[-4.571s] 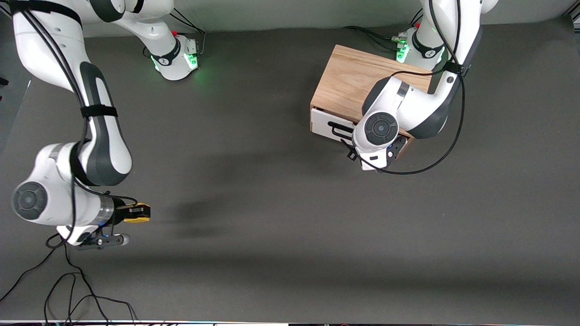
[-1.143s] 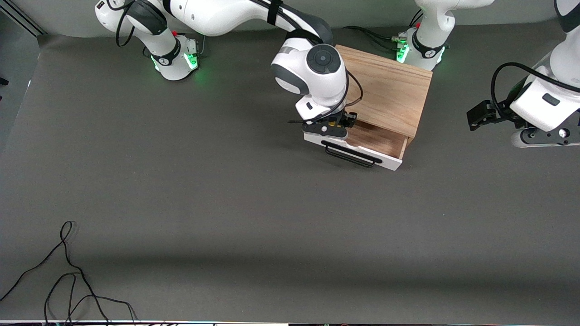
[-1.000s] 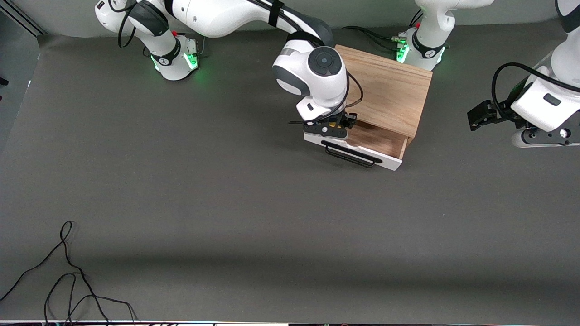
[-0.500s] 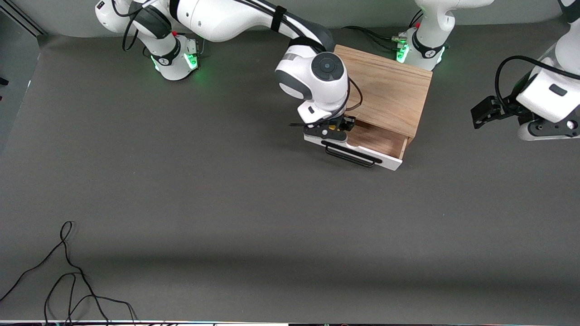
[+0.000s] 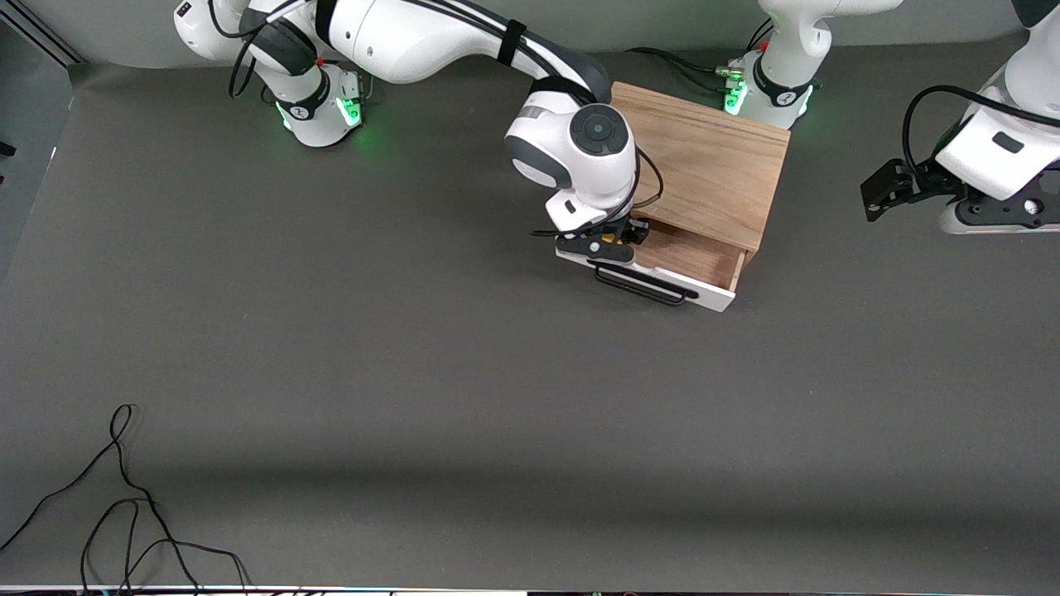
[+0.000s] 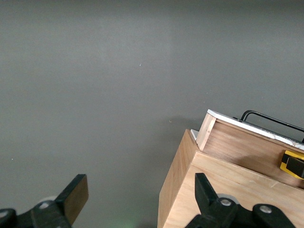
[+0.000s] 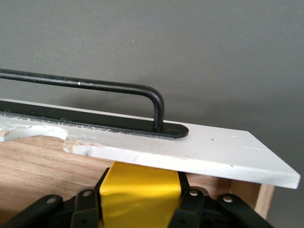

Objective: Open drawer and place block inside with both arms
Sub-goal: 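Lower the yellow cube into the open drawer with the right gripper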

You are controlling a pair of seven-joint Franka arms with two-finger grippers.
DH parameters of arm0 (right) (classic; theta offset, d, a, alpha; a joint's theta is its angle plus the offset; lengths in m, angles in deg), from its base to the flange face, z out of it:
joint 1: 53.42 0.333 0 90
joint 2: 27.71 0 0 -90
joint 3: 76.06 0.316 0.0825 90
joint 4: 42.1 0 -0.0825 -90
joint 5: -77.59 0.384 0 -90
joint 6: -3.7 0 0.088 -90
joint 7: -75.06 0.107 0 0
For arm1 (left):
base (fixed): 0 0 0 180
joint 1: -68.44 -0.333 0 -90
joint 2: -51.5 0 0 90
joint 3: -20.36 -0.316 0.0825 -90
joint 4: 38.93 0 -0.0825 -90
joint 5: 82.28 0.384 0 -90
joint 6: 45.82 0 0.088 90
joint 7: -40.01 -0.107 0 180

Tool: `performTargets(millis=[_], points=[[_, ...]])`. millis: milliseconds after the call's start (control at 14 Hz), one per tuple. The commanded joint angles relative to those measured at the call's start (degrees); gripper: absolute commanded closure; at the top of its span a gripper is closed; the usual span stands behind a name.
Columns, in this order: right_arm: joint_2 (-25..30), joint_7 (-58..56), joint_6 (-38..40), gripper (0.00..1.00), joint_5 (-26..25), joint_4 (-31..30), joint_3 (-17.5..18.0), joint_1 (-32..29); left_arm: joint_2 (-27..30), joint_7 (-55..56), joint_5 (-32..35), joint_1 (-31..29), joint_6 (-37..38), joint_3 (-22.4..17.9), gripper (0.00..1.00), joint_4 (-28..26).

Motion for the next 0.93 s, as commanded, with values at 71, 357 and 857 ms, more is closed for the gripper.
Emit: performTargets(millis=[71,357,857], points=[[-0.59,2.11,-0.15,0.0,-1.64,1.91,-0.47,0.89,0.86,-1.42,-0.58,-0.43,-1.22,0.07,0.0,-0.94],[0.63,1.94,0.28,0.0,-1.47,2.62,-0.47,0.19,0.77,-1.42,-0.67,-0.43,-1.66,0.07,0.0,-0.94],[12.22,1.06,9.15,0.0,-0.85,3.24,0.05,-6.99,0.42,-1.42,-1.02,-0.43,-2.1,0.07,0.0,-0.67]])
